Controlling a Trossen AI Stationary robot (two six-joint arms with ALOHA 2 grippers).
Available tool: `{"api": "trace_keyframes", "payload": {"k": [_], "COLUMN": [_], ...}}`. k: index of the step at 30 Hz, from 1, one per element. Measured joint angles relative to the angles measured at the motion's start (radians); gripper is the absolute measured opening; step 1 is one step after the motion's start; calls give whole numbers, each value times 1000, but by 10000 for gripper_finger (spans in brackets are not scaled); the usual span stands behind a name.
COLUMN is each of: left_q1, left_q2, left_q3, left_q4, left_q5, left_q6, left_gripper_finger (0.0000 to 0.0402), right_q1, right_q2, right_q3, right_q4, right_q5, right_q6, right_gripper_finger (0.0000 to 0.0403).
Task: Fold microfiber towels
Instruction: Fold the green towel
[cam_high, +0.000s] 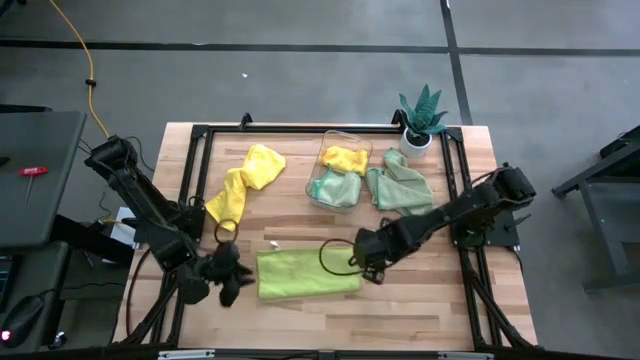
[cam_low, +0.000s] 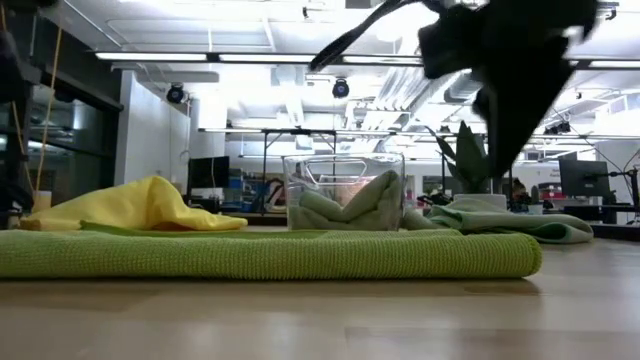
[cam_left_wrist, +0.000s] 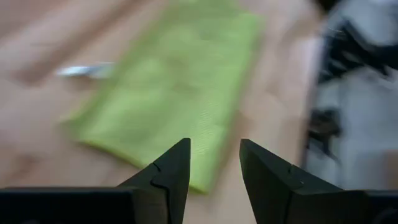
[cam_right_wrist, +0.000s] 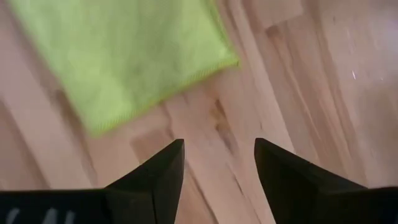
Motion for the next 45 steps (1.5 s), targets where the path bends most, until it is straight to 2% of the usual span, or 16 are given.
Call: {"api": "trace_keyframes", "payload": {"k": [3,6,9,13,17,20,25,35,37,41,45], "left_q1": [-18,-6,25,67,88,88,79,35,24,18,18], "left_q2": [70,157,245,327,390,422,462,542,545,547,547], "left_q3": [0,5,43,109,153,172,175,177,177,177,176], "left_q4": [119,182,184,167,128,103,88,101,101,102,102], "left_q5": [54,100,130,138,147,167,220,228,212,188,191], "left_q6": [109,152,227,415,599,659,625,498,483,479,466], "left_gripper_finger": [131,131,131,131,131,131,131,131,131,131,131], "right_q1": [41,80,112,141,147,147,145,145,145,150,153], "right_q2": [-41,-100,-166,-234,-251,-249,-249,-249,-244,-206,-119], "right_q3": [-44,-130,-235,-342,-389,-396,-402,-402,-402,-397,-333], "right_q4": [17,91,214,409,522,575,601,636,686,803,783], "right_q5": [-5,-29,-47,-37,-27,-19,31,56,51,-16,-37], "right_q6": [11,70,166,247,260,258,256,242,171,-105,-258], "right_gripper_finger": [188,188,188,189,189,189,189,189,189,189,189]}}
